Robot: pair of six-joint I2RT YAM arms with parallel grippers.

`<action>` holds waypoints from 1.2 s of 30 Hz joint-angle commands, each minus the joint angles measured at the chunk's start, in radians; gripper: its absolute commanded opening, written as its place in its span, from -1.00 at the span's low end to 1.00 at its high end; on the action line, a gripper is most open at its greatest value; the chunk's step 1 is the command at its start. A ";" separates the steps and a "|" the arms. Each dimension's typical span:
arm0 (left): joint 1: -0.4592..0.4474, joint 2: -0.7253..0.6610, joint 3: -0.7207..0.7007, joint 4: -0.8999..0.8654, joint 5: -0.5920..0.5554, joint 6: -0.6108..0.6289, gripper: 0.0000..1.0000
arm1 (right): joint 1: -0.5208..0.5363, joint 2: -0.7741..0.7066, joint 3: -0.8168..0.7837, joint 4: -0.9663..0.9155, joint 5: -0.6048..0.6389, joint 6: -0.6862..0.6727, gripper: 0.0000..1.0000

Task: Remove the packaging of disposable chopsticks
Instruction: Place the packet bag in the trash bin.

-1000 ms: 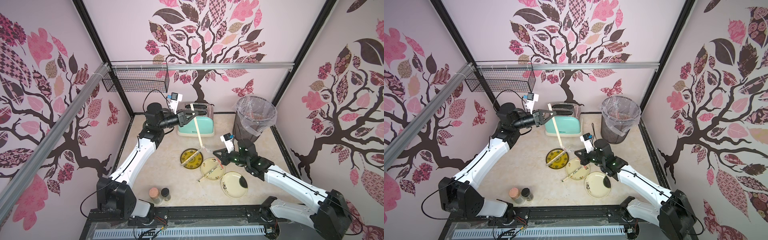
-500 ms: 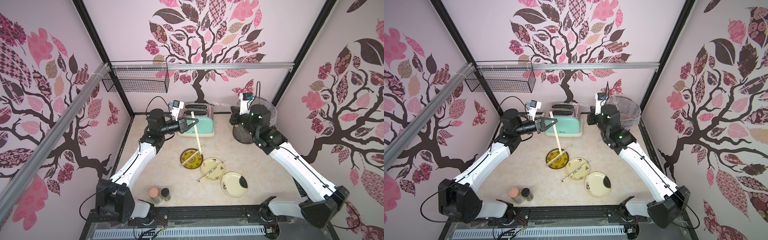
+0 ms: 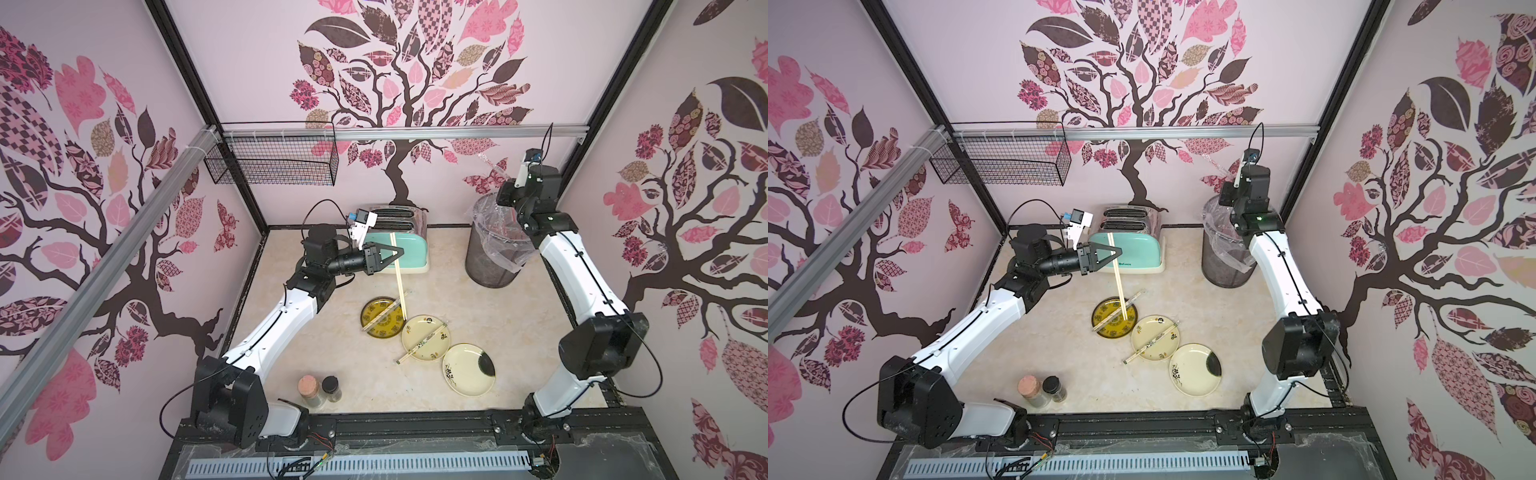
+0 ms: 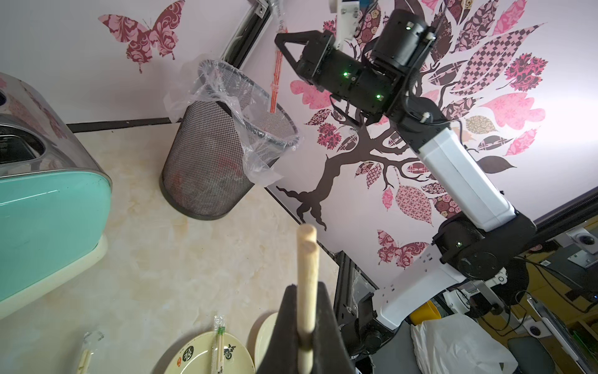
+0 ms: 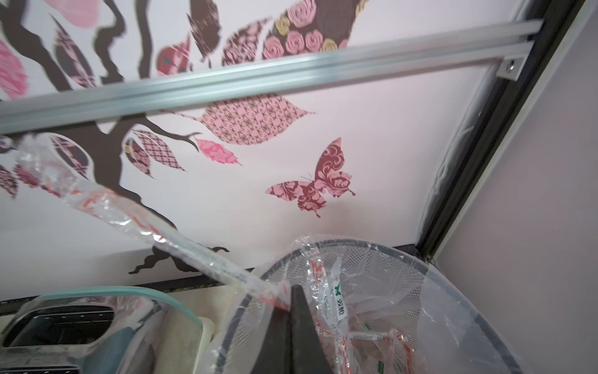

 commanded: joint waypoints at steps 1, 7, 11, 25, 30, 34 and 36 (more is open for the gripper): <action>0.000 -0.026 -0.004 -0.001 0.010 0.026 -1.00 | -0.017 0.077 0.041 -0.081 -0.017 0.014 -1.00; 0.000 -0.015 -0.007 0.000 0.007 0.022 -1.00 | -0.077 0.189 0.082 -0.119 -0.067 -0.010 -1.00; 0.000 -0.011 -0.006 0.001 0.009 0.022 -1.00 | -0.083 0.241 0.099 -0.171 -0.035 -0.057 -1.00; 0.004 0.015 -0.015 0.035 0.032 0.004 -1.00 | -0.084 0.383 0.195 -0.282 0.056 -0.244 -1.00; 0.009 0.020 -0.010 0.029 0.027 -0.005 -1.00 | -0.083 0.429 0.209 -0.290 0.044 -0.254 -1.00; 0.017 0.027 -0.010 0.031 0.028 -0.014 -1.00 | -0.083 0.460 0.206 -0.283 0.052 -0.251 -1.00; 0.022 0.028 -0.009 0.035 0.031 -0.024 -1.00 | -0.084 0.472 0.196 -0.272 0.046 -0.253 -1.00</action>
